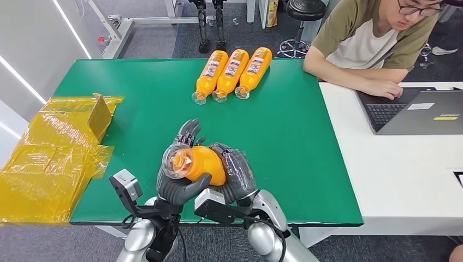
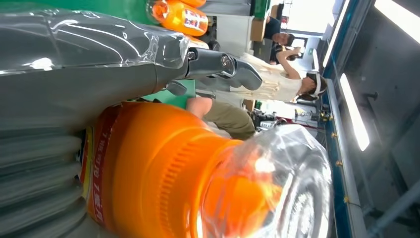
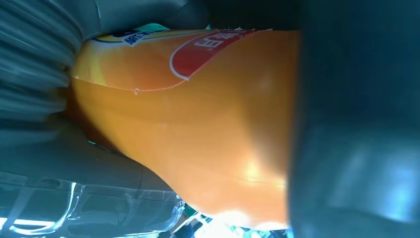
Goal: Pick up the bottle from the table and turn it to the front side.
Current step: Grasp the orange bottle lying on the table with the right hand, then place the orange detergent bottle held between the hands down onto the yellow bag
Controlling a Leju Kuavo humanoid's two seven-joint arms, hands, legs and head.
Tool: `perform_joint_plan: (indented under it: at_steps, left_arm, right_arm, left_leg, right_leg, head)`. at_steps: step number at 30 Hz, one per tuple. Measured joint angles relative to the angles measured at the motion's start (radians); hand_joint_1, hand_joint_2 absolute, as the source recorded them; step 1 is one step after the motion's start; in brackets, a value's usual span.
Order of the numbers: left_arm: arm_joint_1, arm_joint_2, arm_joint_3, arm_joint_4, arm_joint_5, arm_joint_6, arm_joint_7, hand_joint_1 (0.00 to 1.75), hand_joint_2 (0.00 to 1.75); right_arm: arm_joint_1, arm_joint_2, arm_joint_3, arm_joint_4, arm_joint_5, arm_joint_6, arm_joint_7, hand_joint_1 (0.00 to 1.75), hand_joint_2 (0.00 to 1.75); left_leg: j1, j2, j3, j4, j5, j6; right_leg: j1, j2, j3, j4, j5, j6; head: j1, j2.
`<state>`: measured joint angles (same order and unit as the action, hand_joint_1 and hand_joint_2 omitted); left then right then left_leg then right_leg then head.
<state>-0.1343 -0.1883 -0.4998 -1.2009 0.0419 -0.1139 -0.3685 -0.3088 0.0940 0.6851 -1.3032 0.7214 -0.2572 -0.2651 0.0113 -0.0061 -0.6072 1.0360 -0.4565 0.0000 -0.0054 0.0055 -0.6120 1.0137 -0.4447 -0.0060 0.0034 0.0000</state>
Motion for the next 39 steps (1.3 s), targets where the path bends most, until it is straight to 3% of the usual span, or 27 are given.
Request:
perform_joint_plan:
  at_steps: [15,19,39]
  left_arm:
    - [0.008,0.0,0.007,0.0,-0.001,0.0,0.0,0.0,1.75]
    - [0.01,0.0,0.007,0.001,-0.004,0.008,0.002,1.72,1.75]
    - [0.033,-0.022,0.007,-0.011,-0.04,0.173,-0.041,1.75,1.75]
  right_arm:
    - [0.0,0.002,0.008,0.005,0.0,0.0,0.0,1.75,1.75]
    - [0.0,0.002,0.008,0.006,-0.007,0.017,0.009,1.75,1.75]
    - [0.048,-0.001,-0.012,-0.012,0.115,0.111,0.087,1.75,1.75]
  left_leg:
    - [0.0,0.0,0.0,0.0,0.0,0.0]
    - [0.0,0.0,0.0,0.0,0.0,0.0]
    - [0.0,0.001,0.0,0.0,0.0,0.0]
  right_leg:
    - [0.0,0.0,0.0,0.0,0.0,0.0]
    - [0.0,0.0,0.0,0.0,0.0,0.0]
    - [0.0,0.001,-0.002,0.0,0.0,0.0]
  head:
    - [0.0,0.0]
    - [0.0,0.0]
    - [0.0,0.0]
